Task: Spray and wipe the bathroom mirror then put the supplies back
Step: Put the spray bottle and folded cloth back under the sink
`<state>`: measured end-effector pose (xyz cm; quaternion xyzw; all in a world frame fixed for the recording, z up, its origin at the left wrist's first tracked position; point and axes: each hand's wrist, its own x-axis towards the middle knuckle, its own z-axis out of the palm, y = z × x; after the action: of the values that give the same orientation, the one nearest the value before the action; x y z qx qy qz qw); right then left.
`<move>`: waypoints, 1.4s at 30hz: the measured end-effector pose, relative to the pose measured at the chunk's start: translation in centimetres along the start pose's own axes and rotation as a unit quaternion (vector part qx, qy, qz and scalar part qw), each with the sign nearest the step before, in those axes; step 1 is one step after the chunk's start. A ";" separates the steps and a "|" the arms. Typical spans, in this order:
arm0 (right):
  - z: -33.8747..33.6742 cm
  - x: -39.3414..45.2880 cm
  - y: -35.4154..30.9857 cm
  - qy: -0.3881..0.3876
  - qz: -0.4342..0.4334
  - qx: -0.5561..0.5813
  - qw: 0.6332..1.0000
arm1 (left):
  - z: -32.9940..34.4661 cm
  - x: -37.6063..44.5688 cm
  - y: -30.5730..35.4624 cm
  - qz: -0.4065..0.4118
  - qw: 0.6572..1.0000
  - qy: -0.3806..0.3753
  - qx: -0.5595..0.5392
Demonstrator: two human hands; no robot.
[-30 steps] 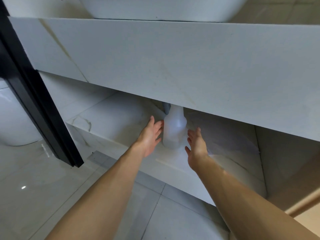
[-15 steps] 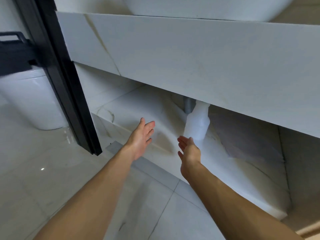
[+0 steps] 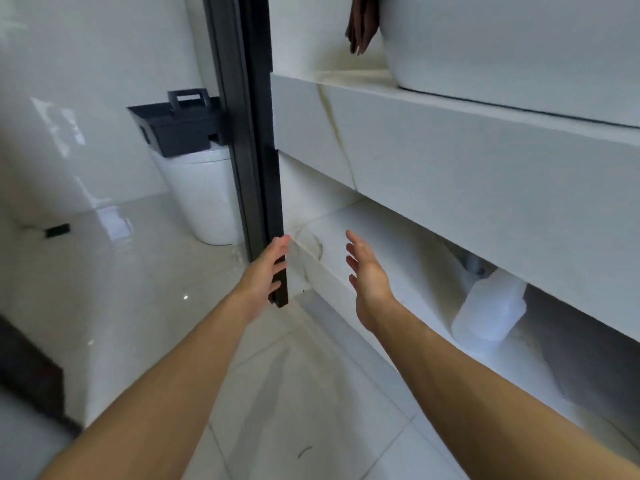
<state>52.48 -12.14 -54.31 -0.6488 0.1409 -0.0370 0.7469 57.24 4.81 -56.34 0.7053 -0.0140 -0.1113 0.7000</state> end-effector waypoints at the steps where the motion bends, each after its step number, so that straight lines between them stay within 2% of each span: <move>1: 1.3 0.1 -1.5 -0.020 -0.006 -0.019 1.000 | -0.7 -0.5 1.9 0.005 1.000 0.020 0.010; 7: 8.2 -1.2 -15.4 -0.142 -0.088 -0.100 0.981 | -2.8 -3.1 18.1 0.052 0.994 0.086 0.038; 12: 12.5 -2.5 -30.7 -0.187 -0.144 -0.124 0.964 | -3.4 -3.8 34.2 0.097 0.988 0.103 0.054; 16: 13.4 -2.9 -42.3 -0.151 -0.178 -0.110 0.966 | -2.1 -3.3 46.1 0.122 0.986 0.088 0.071; 21: 8.3 -1.7 -51.3 -0.025 -0.165 -0.161 0.973 | 2.5 -1.6 55.8 0.146 0.980 0.039 0.128; 25: 1.9 0.6 -52.3 0.104 -0.062 -0.225 0.967 | 5.5 0.8 56.8 0.152 0.956 -0.015 0.250; 30: -2.8 3.4 -49.2 0.170 0.095 -0.230 0.953 | 7.6 5.6 54.5 0.161 0.908 -0.110 0.370; 35: -3.9 7.3 -44.6 0.155 0.175 -0.205 0.950 | 9.6 11.6 51.8 0.193 0.830 -0.218 0.476; 42: -1.8 10.7 -43.3 0.082 0.200 -0.271 0.938 | 9.8 16.4 48.2 0.225 0.778 -0.288 0.511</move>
<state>67.78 -23.17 -13.89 -0.7796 0.3333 0.0990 0.5209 78.04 -8.71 -10.84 0.8712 -0.4281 -0.1254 0.2051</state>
